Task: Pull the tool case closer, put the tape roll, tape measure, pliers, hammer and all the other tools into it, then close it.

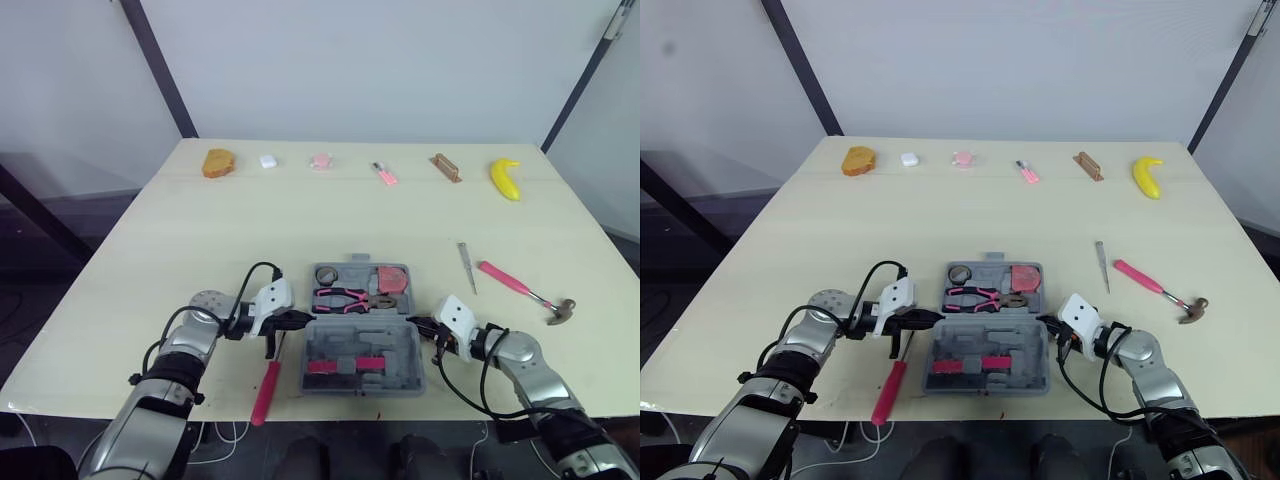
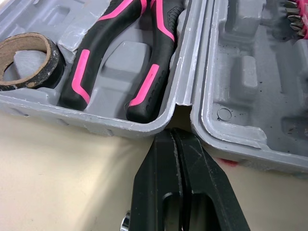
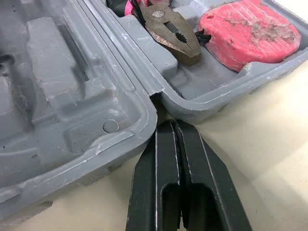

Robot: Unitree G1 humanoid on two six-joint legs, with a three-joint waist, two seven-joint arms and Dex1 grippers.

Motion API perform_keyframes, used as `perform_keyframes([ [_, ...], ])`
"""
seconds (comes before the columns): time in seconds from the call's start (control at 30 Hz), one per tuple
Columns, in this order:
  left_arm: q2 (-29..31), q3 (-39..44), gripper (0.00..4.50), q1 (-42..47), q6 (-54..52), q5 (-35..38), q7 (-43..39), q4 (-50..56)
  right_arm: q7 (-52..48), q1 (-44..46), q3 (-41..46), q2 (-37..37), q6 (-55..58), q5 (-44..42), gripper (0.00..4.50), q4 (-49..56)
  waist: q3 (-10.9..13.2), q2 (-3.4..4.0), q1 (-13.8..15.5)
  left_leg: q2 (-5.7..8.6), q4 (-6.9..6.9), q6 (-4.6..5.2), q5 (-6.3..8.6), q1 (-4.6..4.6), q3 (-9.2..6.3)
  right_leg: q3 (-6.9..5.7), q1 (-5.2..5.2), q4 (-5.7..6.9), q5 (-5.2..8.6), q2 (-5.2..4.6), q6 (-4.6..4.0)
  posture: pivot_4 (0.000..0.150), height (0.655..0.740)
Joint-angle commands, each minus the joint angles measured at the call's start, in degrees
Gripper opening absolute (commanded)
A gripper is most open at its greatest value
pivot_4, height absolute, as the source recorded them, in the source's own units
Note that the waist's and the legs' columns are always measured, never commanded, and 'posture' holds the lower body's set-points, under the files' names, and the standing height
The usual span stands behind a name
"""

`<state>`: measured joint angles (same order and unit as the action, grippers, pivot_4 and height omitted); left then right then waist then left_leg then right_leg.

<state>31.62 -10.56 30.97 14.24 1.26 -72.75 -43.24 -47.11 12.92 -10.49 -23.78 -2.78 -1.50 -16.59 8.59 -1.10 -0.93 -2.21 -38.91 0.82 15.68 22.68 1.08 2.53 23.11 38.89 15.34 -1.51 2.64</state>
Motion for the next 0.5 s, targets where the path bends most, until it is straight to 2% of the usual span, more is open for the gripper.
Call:
perform_keyframes([
  [0.03,-0.6,-0.7,0.0,-0.4,-0.3,-0.4,0.1,1.5,0.2,1.0,-0.7,1.2,-1.5,-0.2,0.03,1.5,0.0,0.0,0.0,0.0,0.0,0.0,0.0,0.0,0.0,0.0,0.0,0.0,0.0,0.0,0.0,0.15,0.74],
  [0.5,-0.7,-0.9,0.0,-0.1,0.1,-0.7,0.0,0.8,0.0,1.8,-0.4,1.6,-2.2,0.1,0.03,0.4,0.0,0.0,0.0,0.0,0.0,0.0,0.0,0.0,0.0,0.0,0.0,0.0,0.0,0.0,0.0,0.15,0.74],
])
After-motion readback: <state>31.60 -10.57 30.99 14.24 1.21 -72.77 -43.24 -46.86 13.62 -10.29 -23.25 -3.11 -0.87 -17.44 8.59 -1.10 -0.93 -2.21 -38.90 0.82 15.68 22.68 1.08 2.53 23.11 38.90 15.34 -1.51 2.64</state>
